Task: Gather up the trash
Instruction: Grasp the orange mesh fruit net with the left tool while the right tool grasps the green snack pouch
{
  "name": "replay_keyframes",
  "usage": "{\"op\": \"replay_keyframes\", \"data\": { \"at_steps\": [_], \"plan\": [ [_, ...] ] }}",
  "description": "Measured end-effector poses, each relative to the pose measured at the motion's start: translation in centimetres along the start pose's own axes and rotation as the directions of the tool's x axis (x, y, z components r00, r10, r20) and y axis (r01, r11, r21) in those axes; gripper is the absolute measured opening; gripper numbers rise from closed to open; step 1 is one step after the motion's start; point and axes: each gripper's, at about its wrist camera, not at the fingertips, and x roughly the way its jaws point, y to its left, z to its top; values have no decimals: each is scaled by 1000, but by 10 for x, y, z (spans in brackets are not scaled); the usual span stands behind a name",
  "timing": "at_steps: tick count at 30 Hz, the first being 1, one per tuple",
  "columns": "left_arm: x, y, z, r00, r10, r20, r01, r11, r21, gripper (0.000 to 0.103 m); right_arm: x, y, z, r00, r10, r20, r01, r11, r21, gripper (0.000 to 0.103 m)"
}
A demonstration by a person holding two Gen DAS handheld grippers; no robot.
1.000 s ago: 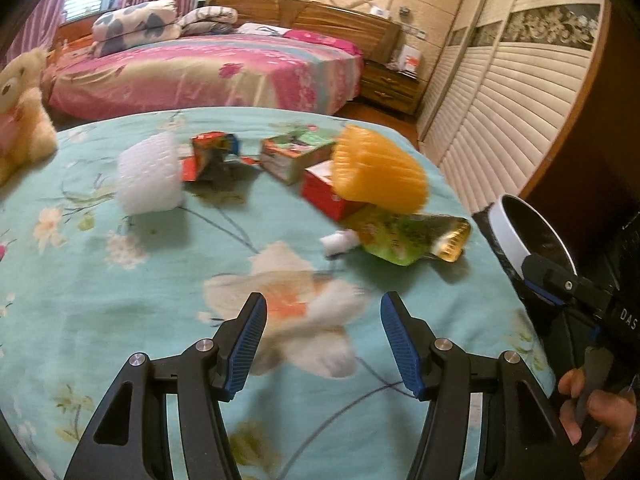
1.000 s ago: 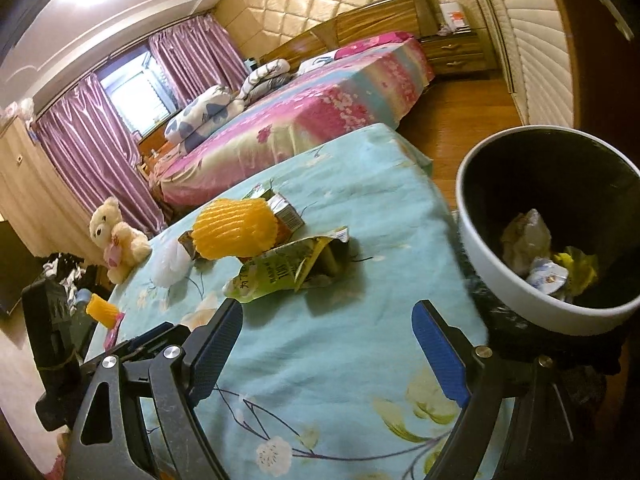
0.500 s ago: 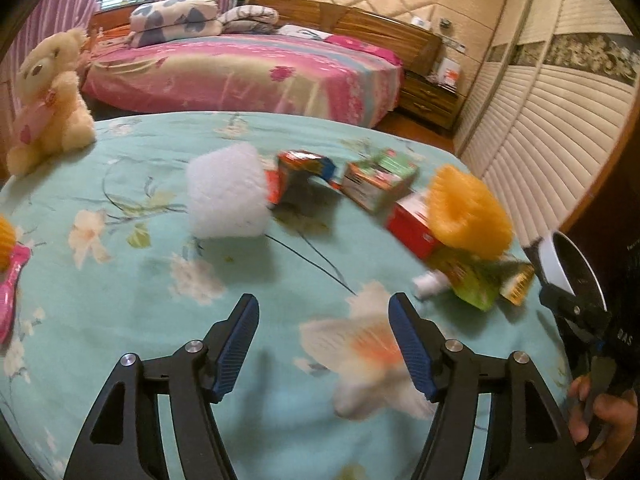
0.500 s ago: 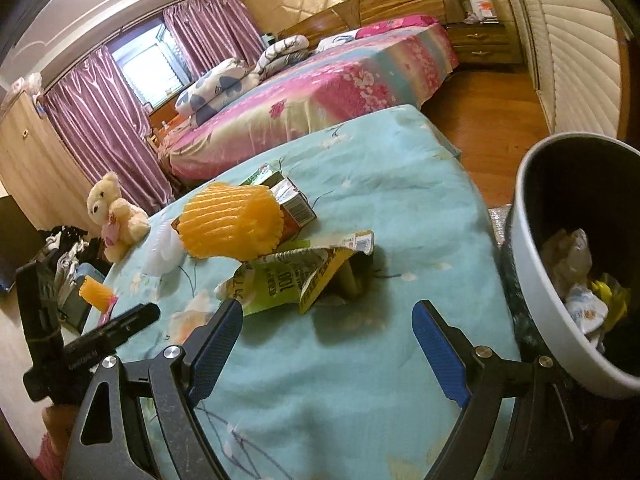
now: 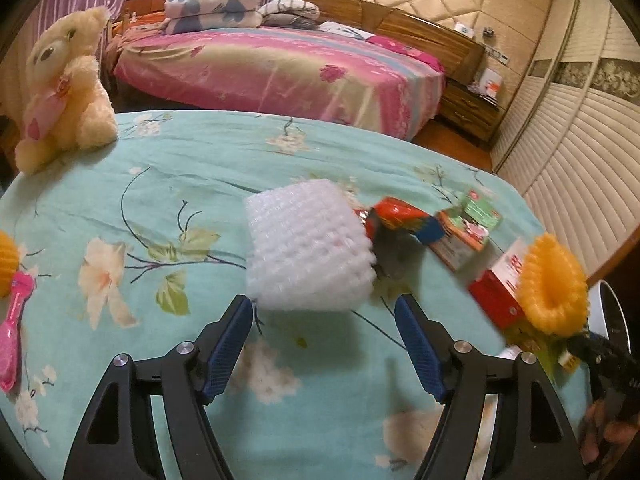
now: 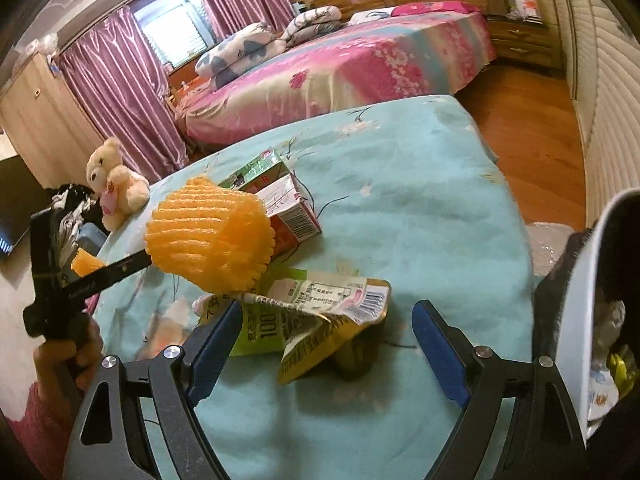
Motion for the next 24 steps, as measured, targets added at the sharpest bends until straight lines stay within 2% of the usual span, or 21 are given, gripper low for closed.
{"op": "replay_keyframes", "data": {
  "at_steps": [1, 3, 4, 5, 7, 10, 11, 17, 21, 24],
  "plan": [
    [1, -1, 1, 1000, 6, 2, -6, 1000, 2, 72, 1, 0, 0, 1000, 0, -1, 0, 1000, -1, 85],
    [6, -2, 3, 1000, 6, 3, -6, 1000, 10, 71, 1, 0, -1, 1000, 1, -2, -1, 1000, 0, 73],
    [7, -2, 3, 1000, 4, 7, -4, 1000, 15, 68, 1, -1, -2, 1000, -3, -5, 3, 1000, 3, 57],
    [7, -1, 3, 1000, 1, 11, -1, 1000, 20, 58, 0, -3, -2, 1000, -7, -10, 7, 1000, 8, 48],
    [9, -3, 2, 1000, -10, 5, 10, 999, 37, 46, -4, -3, -6, 1000, 7, -6, -7, 1000, 18, 47],
    [10, -5, -1, 1000, -22, 0, 22, 998, 55, 17, -12, 0, -14, 1000, 14, 6, -14, 1000, 20, 46],
    [8, -6, -3, 1000, -29, -1, 29, 998, 58, 12, -16, 2, -18, 1000, 19, 12, -19, 1000, 22, 46],
    [-11, -8, -20, 998, -61, 16, 60, 995, 85, 3, -34, 5, -37, 998, 40, 47, -43, 997, 62, 45],
    [-26, -7, -32, 997, -68, 22, 66, 995, 69, 3, -47, 8, -49, 997, 42, 64, -47, 995, 85, 44],
    [-32, -9, -35, 992, -123, -2, 123, 991, 48, 8, -53, 8, -56, 997, 38, 73, -46, 994, 103, 43]
  ]
}}
